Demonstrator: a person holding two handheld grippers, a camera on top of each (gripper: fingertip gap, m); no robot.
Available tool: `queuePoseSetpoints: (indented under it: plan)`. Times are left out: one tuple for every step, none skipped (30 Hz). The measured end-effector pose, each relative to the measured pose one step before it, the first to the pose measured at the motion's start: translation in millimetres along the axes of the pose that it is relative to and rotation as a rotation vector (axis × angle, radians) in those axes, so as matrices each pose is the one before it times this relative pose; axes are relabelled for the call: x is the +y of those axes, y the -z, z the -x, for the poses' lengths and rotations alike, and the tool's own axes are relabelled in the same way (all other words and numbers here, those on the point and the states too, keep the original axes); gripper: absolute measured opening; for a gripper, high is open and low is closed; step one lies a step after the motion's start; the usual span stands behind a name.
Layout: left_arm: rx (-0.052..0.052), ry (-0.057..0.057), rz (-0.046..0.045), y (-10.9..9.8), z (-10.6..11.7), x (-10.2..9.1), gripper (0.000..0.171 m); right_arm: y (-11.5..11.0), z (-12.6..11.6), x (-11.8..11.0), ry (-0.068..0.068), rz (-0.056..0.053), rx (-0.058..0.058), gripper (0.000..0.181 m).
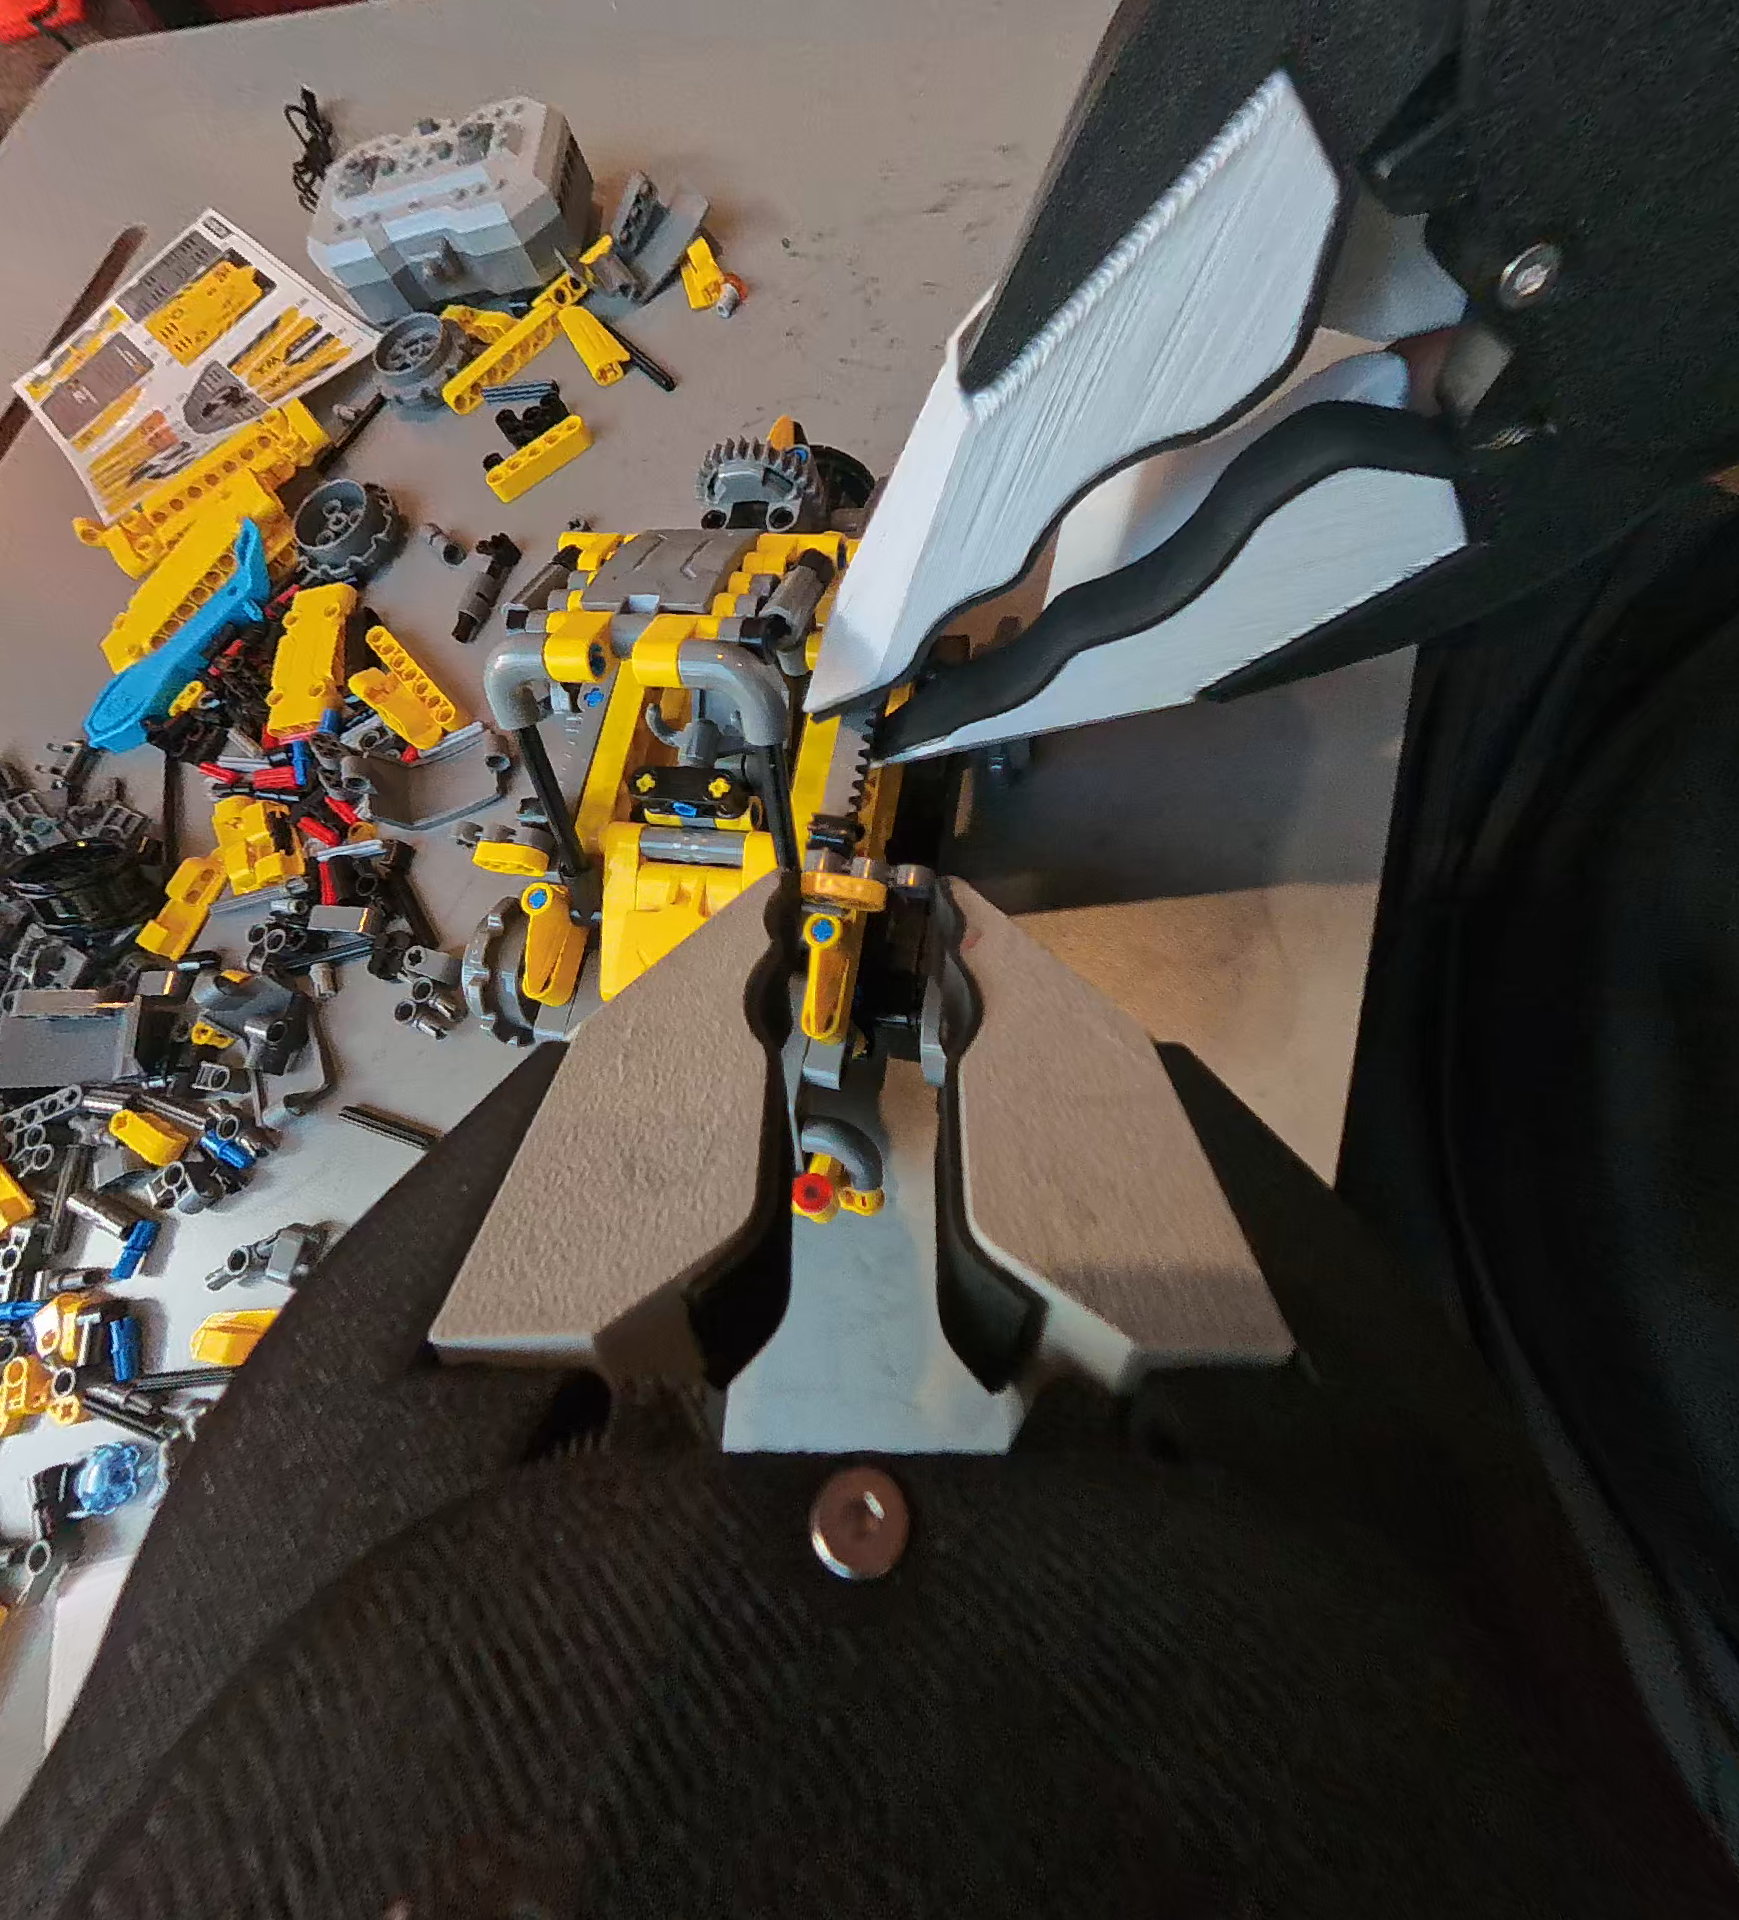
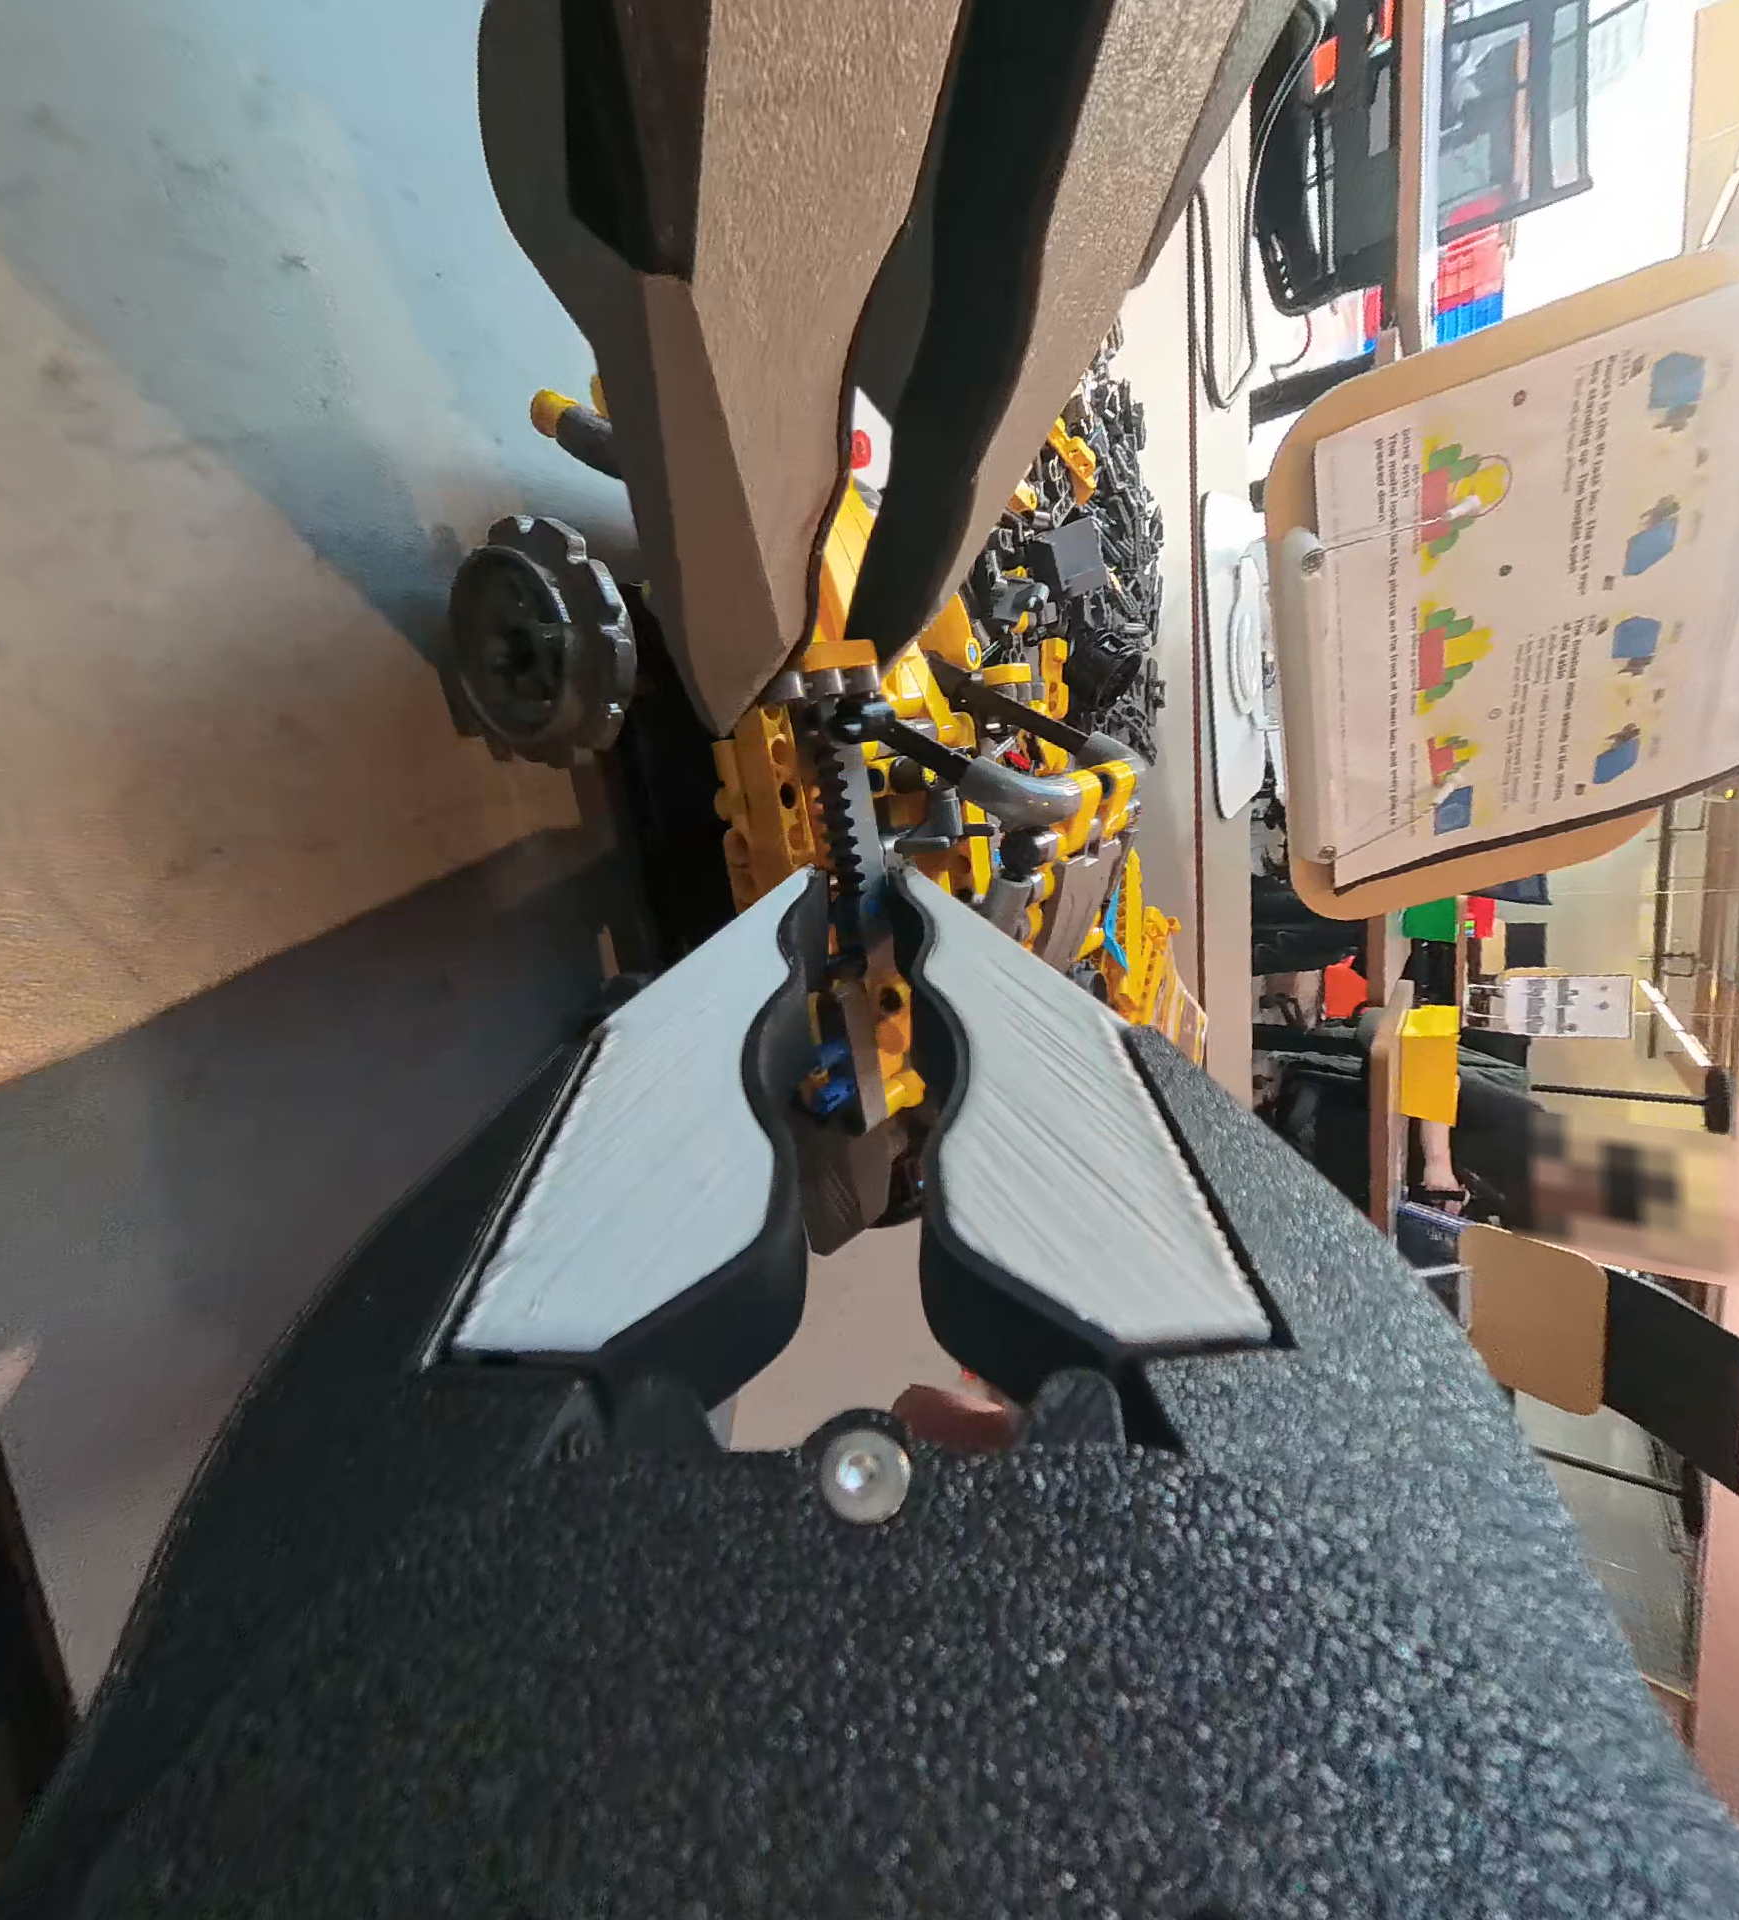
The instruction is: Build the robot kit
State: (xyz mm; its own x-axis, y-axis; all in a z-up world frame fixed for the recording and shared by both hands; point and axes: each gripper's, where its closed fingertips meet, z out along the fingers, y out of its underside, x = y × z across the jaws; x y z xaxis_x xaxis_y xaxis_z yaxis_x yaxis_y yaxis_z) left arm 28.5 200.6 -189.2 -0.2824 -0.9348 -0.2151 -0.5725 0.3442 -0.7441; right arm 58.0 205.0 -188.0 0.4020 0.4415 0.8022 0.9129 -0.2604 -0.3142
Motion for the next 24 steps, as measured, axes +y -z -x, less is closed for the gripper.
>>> queuePoseSetpoints:
  plan:
    - [-0.0035, -0.0034, -0.00174, 0.12, 0.60, 0.06, 0.022, -0.41, -0.61, -0.24, 0.0021, -0.0045, 0.0062, 0.011]
    - [-0.0034, -0.0005, -0.00108, -0.16, 0.46, 0.29, 0.022, -0.33, -0.51, -0.22, 0.0066, -0.0017, 0.0064, 0.012]
    - [-0.0040, 0.0007, -0.00200, 0.08, 0.59, 0.33, 0.022, -0.48, -0.71, -0.28, 0.0096, 0.0007, 0.0094, 0.011]
    - [-0.0036, 0.0004, -0.00521, 0.37, 0.47, 0.02, 0.022, -0.22, -0.64, -0.46, 0.0120, 0.0008, 0.0119, 0.011]
    - [-0.0016, 0.0002, -0.00446, 0.65, 0.26, 0.19, 0.022, -0.18, 0.09, -0.72, 0.0124, -0.0008, 0.0097, 0.011]
    - [-0.0001, 0.0021, -0.00340, 0.78, 0.00, 0.67, 0.022, -0.27, 0.81, -0.66, 0.0062, -0.0036, 0.0042, 0.011]
    - [0.0006, 0.0046, -0.00288, 0.60, 0.16, 1.08, 0.022, -0.57, 1.11, 0.19, -0.0063, -0.0018, -0.0017, 0.010]
    - [0.0000, 0.0035, 0.00056, 0.42, 0.50, 2.05, 0.022, 0.33, -0.09, 0.36, -0.0114, -0.0026, -0.0027, 0.010]
    - [-0.0010, 0.0009, 0.00040, 0.39, 0.57, 2.47, 0.022, 0.41, -0.07, 0.77, -0.0127, -0.0002, -0.0081, 0.011]
    - [0.0028, 0.0011, -0.00767, 0.45, 0.05, 1.72, 0.024, 0.30, 0.03, 0.75, -0.0114, 0.0020, -0.0107, 0.011]
    - [0.0116, 0.0046, -0.01361, 0.66, -1.17, 0.89, 0.031, 0.24, 0.19, 0.55, -0.0043, 0.0031, -0.0100, 0.010]
    - [0.0118, 0.0086, -0.01013, 0.68, -0.90, 1.29, 0.038, 0.03, 0.27, 0.66, 0.0048, 0.0062, -0.0091, 0.011]
    - [-0.0002, 0.0082, -0.00393, 0.59, 1.11, 1.80, 0.041, 0.26, 0.29, 0.70, 0.0040, 0.0103, -0.0123, 0.010]
    - [-0.0089, 0.0022, -0.00216, -0.29, 2.15, 1.37, 0.044, 0.13, -0.07, 0.41, -0.0015, 0.0106, -0.0158, 0.011]
    - [-0.0078, -0.0048, -0.00249, -1.23, 1.48, 0.52, 0.046, 0.00, -0.08, 0.21, -0.0076, 0.0055, -0.0187, 0.010]
    - [-0.0037, -0.0107, -0.00892, -1.72, 0.07, -1.48, 0.045, -0.32, 0.01, -0.02, -0.0150, -0.0017, -0.0219, 0.010]
    - [-0.0006, -0.0150, -0.01734, -1.86, -0.96, -3.61, 0.043, -0.46, 0.44, -0.03, -0.0217, -0.0082, -0.0254, 0.010]
    - [0.0013, -0.0160, -0.01779, -1.88, -1.27, -4.21, 0.041, -0.21, 0.18, -0.04, -0.0207, -0.0119, -0.0240, 0.010]
    - [0.0005, -0.0125, -0.01604, -1.48, -0.76, -4.58, 0.039, -0.15, -0.14, 0.76, -0.0152, -0.0090, -0.0208, 0.010]
    - [0.0034, -0.0088, -0.01689, -0.89, -0.96, -5.24, 0.038, -0.22, -0.59, 1.56, -0.0159, -0.0063, -0.0184, 0.010]
    - [0.0059, -0.0081, -0.01235, -0.78, -1.20, -4.91, 0.038, -0.23, -1.05, 1.80, -0.0141, -0.0073, -0.0150, 0.010]
    - [-0.0025, -0.0098, -0.00129, -0.79, 0.38, -3.15, 0.036, -0.36, -1.16, 1.84, -0.0137, -0.0069, -0.0100, 0.010]
    - [-0.0120, -0.0151, 0.00550, -0.65, 2.02, -1.62, 0.033, 0.16, -0.91, 1.58, -0.0060, -0.0042, -0.0048, 0.010]
    - [-0.0094, -0.0189, 0.00340, -1.21, 1.63, -1.07, 0.026, 0.52, -0.21, 0.73, 0.0021, -0.0029, -0.0009, 0.010]
